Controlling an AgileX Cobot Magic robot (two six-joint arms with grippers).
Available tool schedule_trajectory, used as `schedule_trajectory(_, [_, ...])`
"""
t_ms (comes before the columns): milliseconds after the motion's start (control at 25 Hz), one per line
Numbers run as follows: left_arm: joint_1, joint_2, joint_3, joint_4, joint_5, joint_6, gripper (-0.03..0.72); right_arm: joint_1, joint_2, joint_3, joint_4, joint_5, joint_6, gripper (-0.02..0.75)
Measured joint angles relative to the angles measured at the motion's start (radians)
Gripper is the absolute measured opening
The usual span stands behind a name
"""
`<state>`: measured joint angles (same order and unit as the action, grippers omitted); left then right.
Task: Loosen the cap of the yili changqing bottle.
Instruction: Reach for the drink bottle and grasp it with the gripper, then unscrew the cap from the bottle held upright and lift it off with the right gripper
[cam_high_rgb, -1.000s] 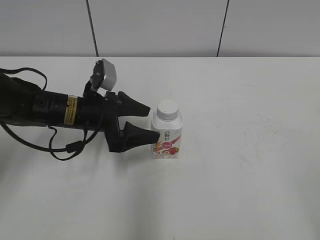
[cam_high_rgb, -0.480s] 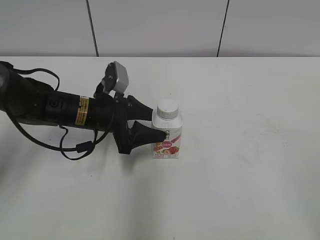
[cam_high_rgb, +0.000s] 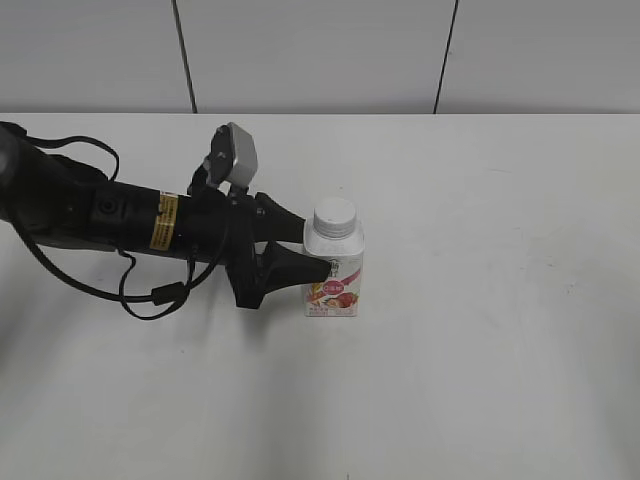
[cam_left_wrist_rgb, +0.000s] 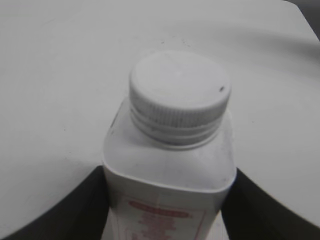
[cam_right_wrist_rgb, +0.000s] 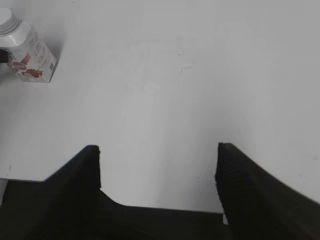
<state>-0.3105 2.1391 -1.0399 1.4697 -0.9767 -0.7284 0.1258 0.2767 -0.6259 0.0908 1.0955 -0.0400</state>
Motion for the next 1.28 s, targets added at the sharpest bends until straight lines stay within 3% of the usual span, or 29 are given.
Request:
schedule_trajectory(440, [0.000, 0.000, -0.002, 0.009, 0.000, 0.004, 0.419, 0.000, 0.643, -0.267, 0.040, 0.071, 0.000, 0.566])
schedule_trajectory(800, [0.000, 0.000, -0.004, 0.023, -0.002, 0.069, 0.416, 0.001, 1.017, -0.479, 0.045, 0.113, -0.011, 0.565])
schedule_trajectory(1280, [0.000, 0.000, -0.004, 0.025, -0.002, 0.082, 0.414, 0.191, 1.334, -0.759, 0.044, 0.116, -0.021, 0.503])
